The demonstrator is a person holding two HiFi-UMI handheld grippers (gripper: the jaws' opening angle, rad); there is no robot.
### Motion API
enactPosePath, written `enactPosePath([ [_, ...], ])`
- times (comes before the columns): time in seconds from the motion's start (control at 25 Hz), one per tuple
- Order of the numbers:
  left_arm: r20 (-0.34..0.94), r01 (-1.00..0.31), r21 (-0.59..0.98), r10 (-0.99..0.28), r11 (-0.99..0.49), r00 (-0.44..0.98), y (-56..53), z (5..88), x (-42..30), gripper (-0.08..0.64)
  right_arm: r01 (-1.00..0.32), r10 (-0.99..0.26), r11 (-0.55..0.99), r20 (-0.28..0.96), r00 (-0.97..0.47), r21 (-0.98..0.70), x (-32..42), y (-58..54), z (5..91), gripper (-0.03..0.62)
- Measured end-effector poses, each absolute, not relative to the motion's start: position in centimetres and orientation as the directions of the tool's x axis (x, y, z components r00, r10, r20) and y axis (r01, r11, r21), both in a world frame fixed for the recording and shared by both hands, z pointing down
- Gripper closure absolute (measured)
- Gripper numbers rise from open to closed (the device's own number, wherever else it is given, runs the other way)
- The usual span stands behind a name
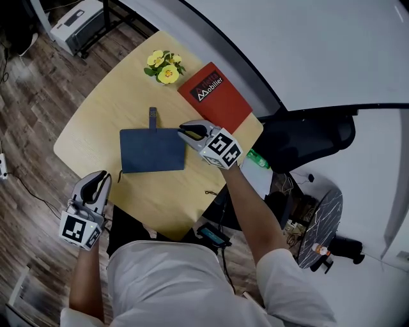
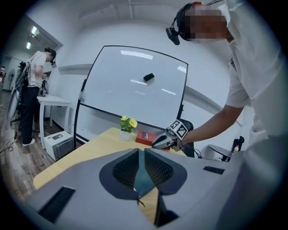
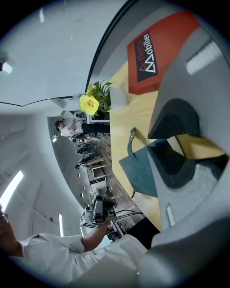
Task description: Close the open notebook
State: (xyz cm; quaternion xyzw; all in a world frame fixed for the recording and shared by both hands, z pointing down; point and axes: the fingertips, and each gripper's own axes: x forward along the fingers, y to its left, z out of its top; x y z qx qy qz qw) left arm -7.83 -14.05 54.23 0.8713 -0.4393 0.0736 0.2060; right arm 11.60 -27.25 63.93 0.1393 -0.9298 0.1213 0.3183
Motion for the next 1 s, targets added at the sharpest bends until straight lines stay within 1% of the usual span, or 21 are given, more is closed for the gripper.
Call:
enactPosePath([
  [0.28,0.306,-0.784,0.345,-0.727,-0.517,0.614,-14.8,54.7,-7.5,0.512,-0.366,-0.184,0.921,0.678,-0.712,-0.135,11.6,-27.7,66.5,0.546],
  [0.64,0.316,-0.783,0.34,-0.721,-0.521,0.617,-14.9,55.0,-6.6,0.512,-0.365,-0.189,0.926,0.71,-0.678,-0.101,11.6,-27.9,67.5,0.541],
  [0.76,0.309,-0.781,0.329,-0.721,-0.531,0.621,-14.7,54.4,-5.9,0.512,-0.393,-0.208,0.913,0.7,-0.683,-0.112,11.9,-27.9,67.1,0.54],
  [0.92,0.288,-0.787,0.302,-0.735,-0.538,0.614,-14.8,52.6,-5.2,0.512,-0.478,-0.293,0.869,0.647,-0.704,-0.128,12.8,-28.6,64.7,0.54],
  [1.0,0.272,-0.796,0.282,-0.751,-0.536,0.602,-14.9,51.4,-4.9,0.512,-0.501,-0.325,0.855,0.61,-0.723,-0.138,13.5,-28.8,62.9,0.54],
])
